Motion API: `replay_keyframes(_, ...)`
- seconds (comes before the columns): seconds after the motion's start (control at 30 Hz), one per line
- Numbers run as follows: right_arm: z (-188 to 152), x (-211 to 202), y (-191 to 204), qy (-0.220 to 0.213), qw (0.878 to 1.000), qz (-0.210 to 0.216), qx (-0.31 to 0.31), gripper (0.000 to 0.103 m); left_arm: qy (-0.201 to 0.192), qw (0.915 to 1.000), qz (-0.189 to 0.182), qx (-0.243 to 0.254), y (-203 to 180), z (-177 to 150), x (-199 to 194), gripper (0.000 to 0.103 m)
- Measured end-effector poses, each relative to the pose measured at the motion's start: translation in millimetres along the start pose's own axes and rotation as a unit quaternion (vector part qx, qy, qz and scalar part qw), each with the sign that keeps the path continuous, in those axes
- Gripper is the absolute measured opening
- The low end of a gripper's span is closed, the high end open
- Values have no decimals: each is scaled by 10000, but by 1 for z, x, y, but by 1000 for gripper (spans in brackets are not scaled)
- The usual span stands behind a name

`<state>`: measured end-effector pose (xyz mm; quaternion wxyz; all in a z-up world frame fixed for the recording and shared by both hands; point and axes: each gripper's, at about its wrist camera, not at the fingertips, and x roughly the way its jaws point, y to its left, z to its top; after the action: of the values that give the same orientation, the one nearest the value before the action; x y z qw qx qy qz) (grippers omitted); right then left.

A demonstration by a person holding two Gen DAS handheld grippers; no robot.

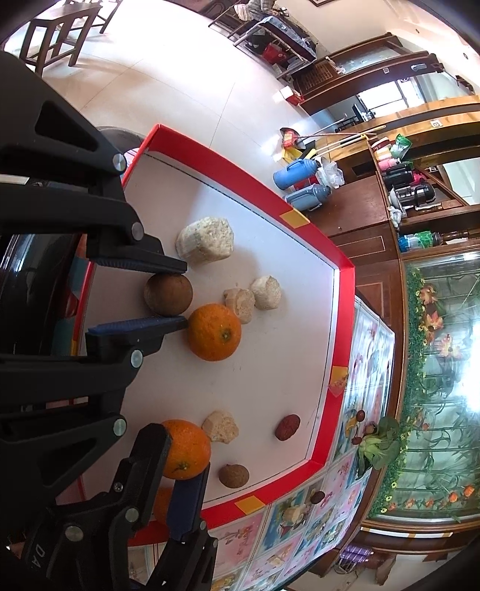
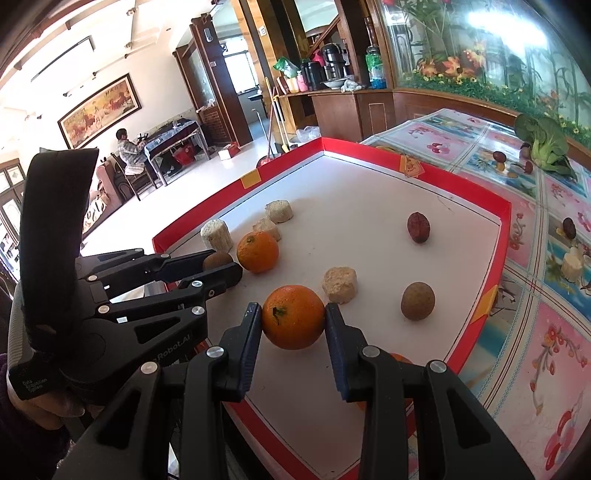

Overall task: Organize fruits
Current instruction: 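Carry the orange and kiwi over the tray and open both grippers to release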

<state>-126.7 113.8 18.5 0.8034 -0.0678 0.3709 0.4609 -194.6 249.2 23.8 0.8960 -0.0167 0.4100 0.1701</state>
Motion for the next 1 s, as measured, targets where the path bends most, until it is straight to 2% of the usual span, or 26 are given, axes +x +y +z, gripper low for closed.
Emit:
replay_keyframes(0.37,1,6,7,131,9992,-247,-290,34,-79,9997,247,22,1,-2,1,25)
replay_keyframes(0.4,0,7,8,144,9990,-265,-316,35,-82,9996,253,20,2,-1,1,26)
replay_keyframes(0.43,0,7,9,164,9988,-270,-362,41,-87,9996,275,20,2,-1,1,27)
replay_keyframes(0.53,-1,6,13,155,9983,-323,-469,55,-132,9987,490,3,4,-2,1,44)
replay_keyframes(0.57,-1,5,13,147,9981,-338,-485,57,-155,9983,552,-27,5,-3,1,55)
replay_keyframes(0.7,0,4,10,112,9987,-278,-410,61,-180,9982,570,15,6,-3,2,60)
replay_keyframes(0.9,1,0,4,3,9997,-193,-175,61,-230,9976,647,-1,8,-2,1,77)
replay_keyframes(1.0,0,-2,2,-38,9998,-203,-78,61,-290,9974,665,-46,10,-1,-3,77)
